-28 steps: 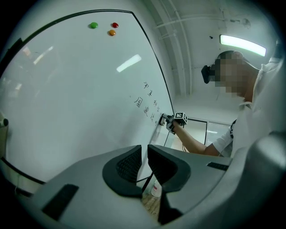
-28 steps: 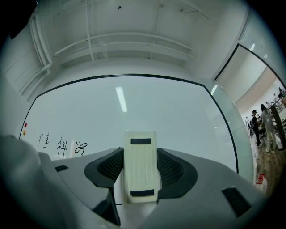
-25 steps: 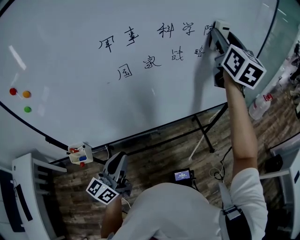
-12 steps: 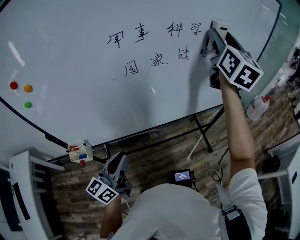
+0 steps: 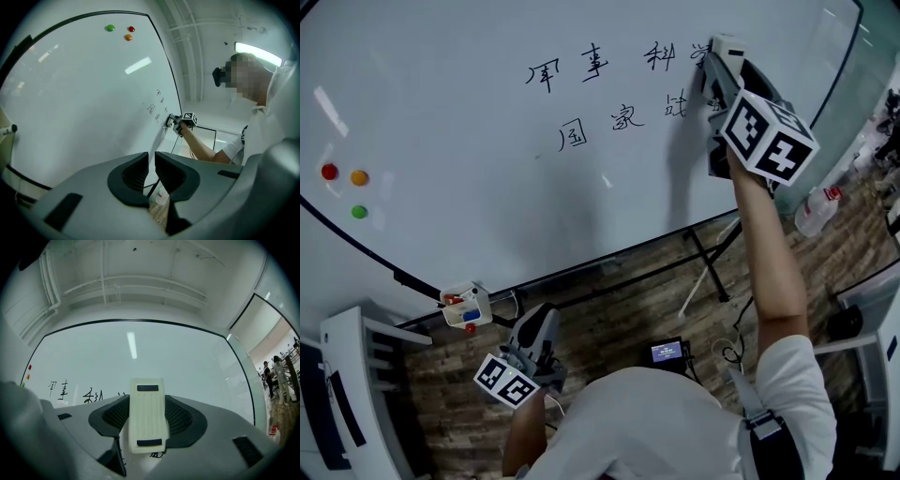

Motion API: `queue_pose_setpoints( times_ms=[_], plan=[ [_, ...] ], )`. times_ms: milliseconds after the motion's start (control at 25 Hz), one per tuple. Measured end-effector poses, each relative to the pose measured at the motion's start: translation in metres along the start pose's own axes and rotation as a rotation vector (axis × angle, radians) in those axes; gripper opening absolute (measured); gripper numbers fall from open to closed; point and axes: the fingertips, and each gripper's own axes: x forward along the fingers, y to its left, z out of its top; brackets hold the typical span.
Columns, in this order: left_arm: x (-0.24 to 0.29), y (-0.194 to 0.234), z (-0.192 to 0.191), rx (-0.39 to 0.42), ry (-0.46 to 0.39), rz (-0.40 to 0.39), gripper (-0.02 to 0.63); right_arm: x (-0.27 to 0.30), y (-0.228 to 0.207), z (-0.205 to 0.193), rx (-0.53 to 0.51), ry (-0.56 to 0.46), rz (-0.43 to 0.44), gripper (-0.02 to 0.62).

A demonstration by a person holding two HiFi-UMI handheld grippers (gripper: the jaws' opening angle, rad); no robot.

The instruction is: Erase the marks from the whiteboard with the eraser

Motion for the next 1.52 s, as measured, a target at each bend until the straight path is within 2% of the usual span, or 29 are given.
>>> queue_pose_setpoints(
  times_ms=[760, 1120, 1520],
  plan=[
    [-0.008, 0.015, 0.01, -0.01, 0.006, -0.058, 0.032, -0.008, 0.077, 0.004, -0.032, 0.001, 0.054, 0.253],
    [-0.013, 0.021, 0.01, -0.024, 0.008, -0.068, 0.032, -0.009, 0.09, 0.003, -0.019, 0.009, 0.036, 0.253],
    [-0.019, 0.025, 0.012, -0.032, 0.008, -0.074, 0.032, -0.014, 0.128, 0.002, -0.01, 0.008, 0.05, 0.253]
  ],
)
